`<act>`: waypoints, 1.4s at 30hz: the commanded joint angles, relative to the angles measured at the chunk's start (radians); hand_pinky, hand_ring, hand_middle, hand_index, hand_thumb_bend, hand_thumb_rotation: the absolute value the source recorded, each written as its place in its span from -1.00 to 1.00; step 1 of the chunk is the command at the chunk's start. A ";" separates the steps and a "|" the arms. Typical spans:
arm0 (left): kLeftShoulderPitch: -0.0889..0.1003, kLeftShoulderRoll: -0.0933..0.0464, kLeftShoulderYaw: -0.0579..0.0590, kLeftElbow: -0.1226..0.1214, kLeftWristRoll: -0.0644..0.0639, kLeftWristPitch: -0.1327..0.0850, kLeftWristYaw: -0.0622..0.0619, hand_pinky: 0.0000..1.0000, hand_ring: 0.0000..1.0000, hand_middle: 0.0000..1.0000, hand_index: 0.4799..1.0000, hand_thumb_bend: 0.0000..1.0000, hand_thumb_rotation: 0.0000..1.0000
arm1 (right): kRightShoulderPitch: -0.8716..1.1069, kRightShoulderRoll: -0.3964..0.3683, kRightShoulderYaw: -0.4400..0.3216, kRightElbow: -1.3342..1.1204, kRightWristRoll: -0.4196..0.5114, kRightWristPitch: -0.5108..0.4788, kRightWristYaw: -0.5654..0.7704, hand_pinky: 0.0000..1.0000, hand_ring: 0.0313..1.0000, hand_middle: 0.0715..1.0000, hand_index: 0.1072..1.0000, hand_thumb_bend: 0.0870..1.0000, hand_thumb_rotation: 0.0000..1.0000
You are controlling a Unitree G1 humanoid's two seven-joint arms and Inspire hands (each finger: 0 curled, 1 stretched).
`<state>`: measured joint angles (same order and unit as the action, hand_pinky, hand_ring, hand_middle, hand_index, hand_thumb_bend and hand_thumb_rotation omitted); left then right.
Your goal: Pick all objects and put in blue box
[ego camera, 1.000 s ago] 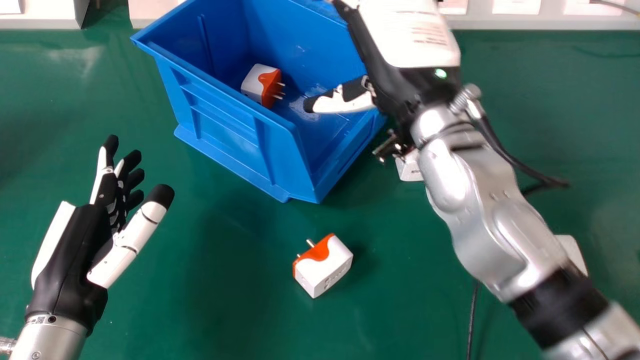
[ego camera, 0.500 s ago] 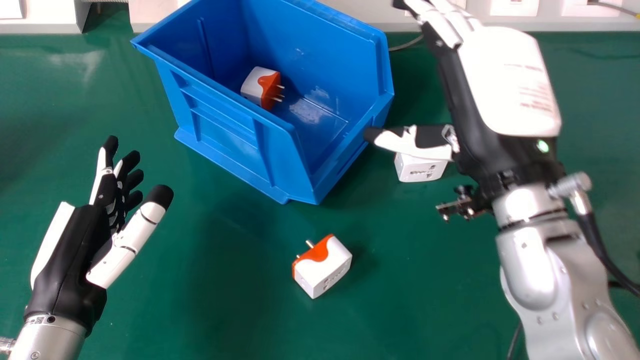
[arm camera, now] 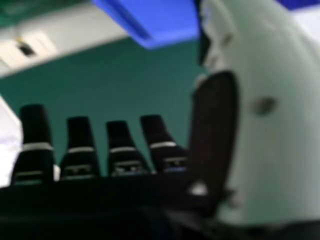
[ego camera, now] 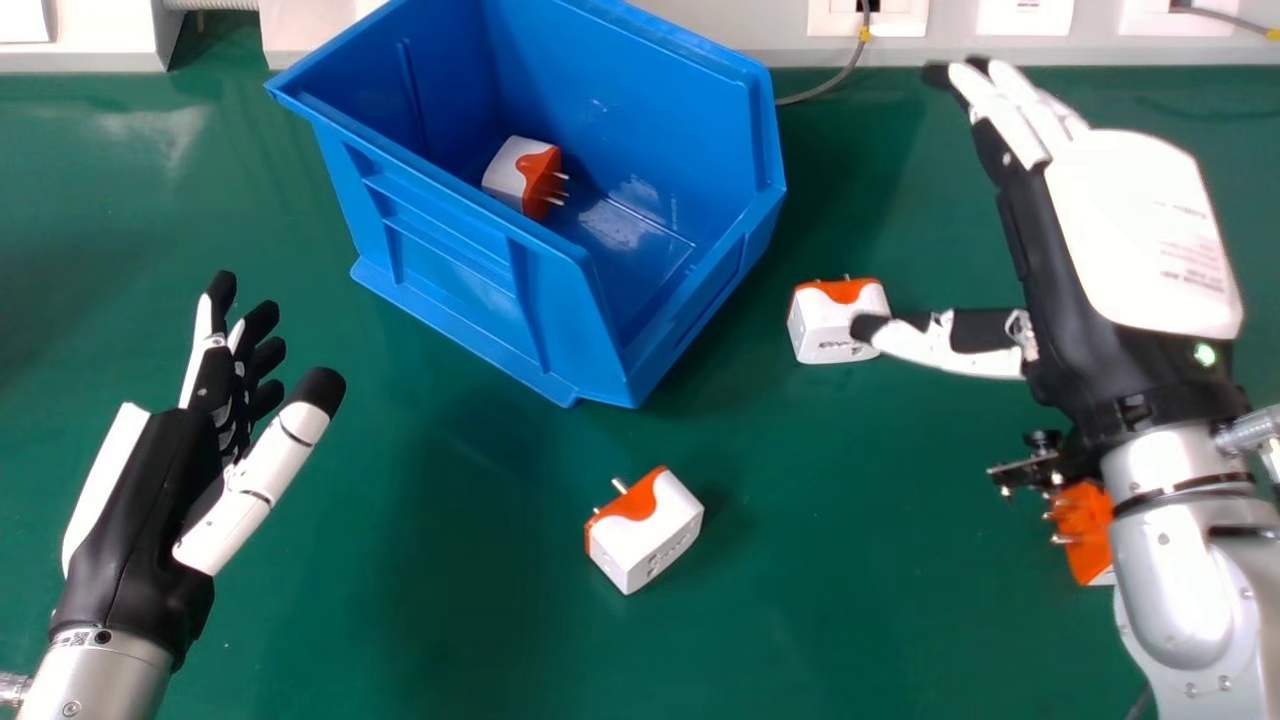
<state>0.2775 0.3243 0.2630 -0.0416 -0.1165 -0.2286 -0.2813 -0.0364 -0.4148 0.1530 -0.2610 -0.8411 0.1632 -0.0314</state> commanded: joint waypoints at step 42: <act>0.015 0.002 0.002 -0.049 0.003 0.005 0.008 0.91 0.95 0.98 0.90 0.31 0.43 | -0.656 0.001 0.309 0.810 -0.075 -0.021 0.127 0.47 0.71 0.72 0.58 -0.02 -0.50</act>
<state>0.2865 0.3239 0.2605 -0.0609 -0.1154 -0.2240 -0.2784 -0.6547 -0.4118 0.4647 0.5532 -0.9153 0.1433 0.1126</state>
